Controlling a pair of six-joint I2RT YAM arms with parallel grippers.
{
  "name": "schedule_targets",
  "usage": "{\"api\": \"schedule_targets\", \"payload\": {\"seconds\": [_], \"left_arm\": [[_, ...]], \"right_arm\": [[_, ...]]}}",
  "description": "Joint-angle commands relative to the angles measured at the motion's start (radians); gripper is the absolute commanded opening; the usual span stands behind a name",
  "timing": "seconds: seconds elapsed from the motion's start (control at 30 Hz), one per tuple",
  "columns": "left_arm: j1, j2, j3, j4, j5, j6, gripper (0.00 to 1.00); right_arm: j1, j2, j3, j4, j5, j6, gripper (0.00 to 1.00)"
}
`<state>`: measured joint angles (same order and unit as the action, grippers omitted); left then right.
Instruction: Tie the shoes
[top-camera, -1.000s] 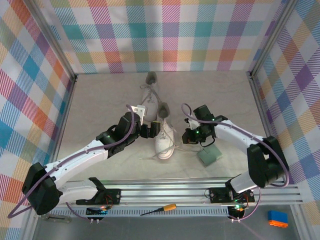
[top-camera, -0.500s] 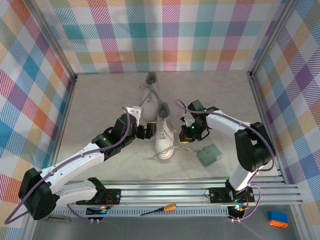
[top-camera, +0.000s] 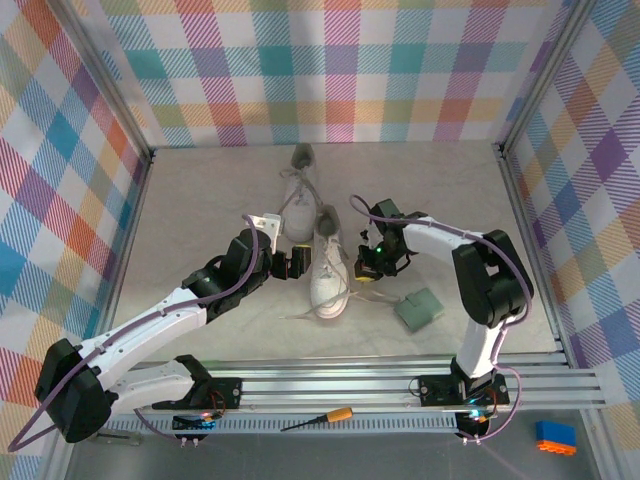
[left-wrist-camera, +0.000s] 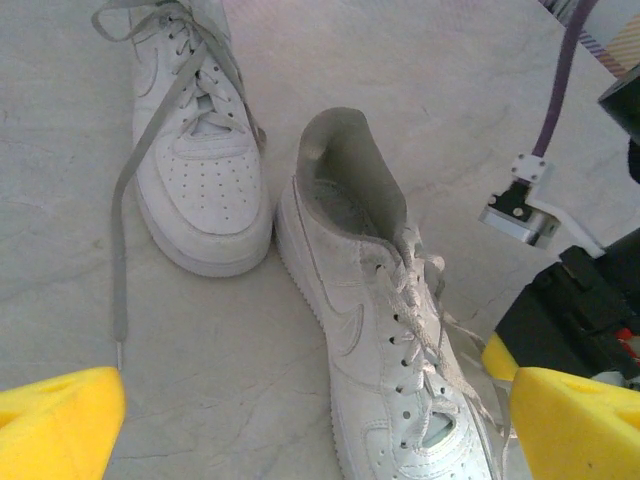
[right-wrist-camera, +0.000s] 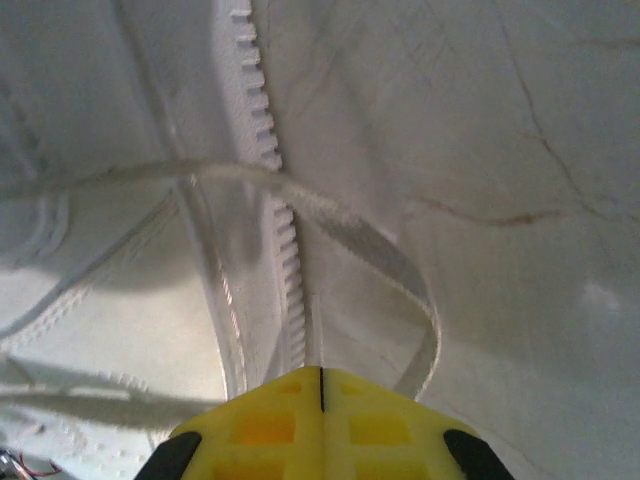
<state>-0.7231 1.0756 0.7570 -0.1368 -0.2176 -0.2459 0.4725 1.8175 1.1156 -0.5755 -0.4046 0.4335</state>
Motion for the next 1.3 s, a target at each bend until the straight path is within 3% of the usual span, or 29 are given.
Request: {"api": "schedule_targets", "payload": {"seconds": [0.0,0.23,0.37,0.8,1.03,1.27], "left_arm": [[0.013,-0.02,-0.004,-0.015,0.011,0.007,0.98],[0.013,-0.027,0.002,-0.029,0.01,0.005,0.98],[0.014,-0.027,0.007,-0.036,0.005,0.005,0.98],[0.014,-0.024,0.003,-0.037,0.024,-0.01,0.98],[0.014,0.017,0.032,-0.03,0.049,-0.021,0.98],[0.015,0.032,0.075,-0.053,0.054,-0.02,0.98]], "right_arm": [[0.003,0.037,0.034,0.074,-0.036,0.049,0.0],[0.004,0.073,0.025,0.188,-0.004,0.126,0.0],[0.006,0.049,-0.025,0.287,0.079,0.203,0.0],[0.027,-0.069,-0.299,0.854,0.372,0.436,0.0],[0.037,-0.116,-0.4,1.086,0.503,0.449,0.0],[0.035,-0.023,-0.369,1.395,0.479,0.389,0.0]]}}
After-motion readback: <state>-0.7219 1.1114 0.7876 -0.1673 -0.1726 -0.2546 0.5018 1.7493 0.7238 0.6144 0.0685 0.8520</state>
